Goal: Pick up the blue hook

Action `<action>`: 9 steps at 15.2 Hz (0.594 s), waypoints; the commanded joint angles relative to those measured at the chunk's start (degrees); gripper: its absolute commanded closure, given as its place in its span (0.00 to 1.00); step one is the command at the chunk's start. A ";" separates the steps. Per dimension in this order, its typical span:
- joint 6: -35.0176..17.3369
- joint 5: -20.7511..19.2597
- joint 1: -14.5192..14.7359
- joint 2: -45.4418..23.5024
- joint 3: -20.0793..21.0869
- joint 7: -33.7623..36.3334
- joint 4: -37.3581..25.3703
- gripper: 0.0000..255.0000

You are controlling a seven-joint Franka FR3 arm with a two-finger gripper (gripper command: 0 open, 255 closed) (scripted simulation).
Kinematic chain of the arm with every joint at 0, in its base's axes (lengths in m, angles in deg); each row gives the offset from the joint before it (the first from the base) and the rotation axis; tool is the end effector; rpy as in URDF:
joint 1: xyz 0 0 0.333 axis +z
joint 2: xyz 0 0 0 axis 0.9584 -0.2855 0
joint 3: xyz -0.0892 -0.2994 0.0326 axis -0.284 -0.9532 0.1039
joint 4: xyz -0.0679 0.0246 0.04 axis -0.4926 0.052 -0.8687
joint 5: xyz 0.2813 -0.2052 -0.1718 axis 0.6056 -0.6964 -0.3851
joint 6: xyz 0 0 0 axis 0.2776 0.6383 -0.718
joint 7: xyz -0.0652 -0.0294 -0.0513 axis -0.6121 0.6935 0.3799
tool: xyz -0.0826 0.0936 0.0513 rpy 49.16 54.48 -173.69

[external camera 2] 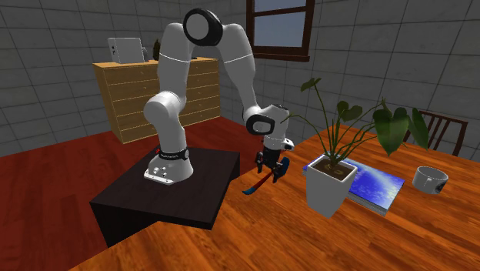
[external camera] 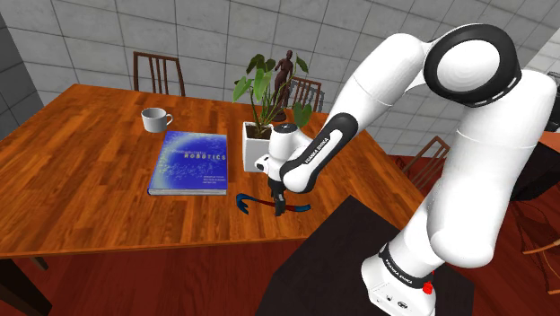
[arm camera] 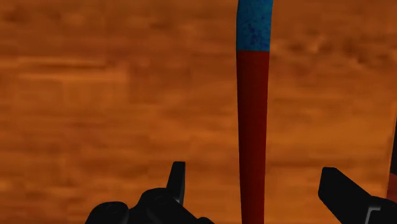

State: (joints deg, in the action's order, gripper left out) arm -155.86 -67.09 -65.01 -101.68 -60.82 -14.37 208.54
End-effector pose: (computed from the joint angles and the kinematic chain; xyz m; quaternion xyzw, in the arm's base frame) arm 0.4295 0.0676 0.1240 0.8921 0.4474 -0.0625 0.0104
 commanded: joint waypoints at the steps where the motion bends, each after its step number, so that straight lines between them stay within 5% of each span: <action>1: -0.41 -0.09 0.03 -0.53 -0.06 0.06 -0.15 0.00; 2: -0.46 -0.10 0.04 -0.53 -0.06 0.09 -0.10 1.00; 9: -0.46 -0.10 0.02 -0.55 -0.07 0.05 -0.13 1.00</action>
State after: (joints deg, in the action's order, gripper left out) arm -156.32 -67.19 -65.00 -102.23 -60.90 -14.31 208.39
